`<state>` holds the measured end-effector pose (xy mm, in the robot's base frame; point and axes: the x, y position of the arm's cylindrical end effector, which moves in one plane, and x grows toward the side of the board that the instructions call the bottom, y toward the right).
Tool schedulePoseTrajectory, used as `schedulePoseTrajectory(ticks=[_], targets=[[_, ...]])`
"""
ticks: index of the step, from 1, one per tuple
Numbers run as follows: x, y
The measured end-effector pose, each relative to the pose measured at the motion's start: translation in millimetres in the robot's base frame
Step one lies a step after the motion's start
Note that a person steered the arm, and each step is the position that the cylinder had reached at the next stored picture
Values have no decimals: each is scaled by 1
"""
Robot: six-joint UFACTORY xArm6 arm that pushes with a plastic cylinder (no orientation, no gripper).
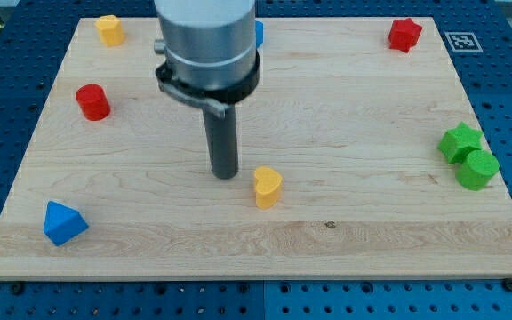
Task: Push the yellow heart to the bottom center
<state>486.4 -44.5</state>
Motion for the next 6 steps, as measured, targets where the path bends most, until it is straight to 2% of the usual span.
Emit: schedulePoseTrajectory(ticks=[1,3,6], targets=[[-16,19],[29,59],[26,46]])
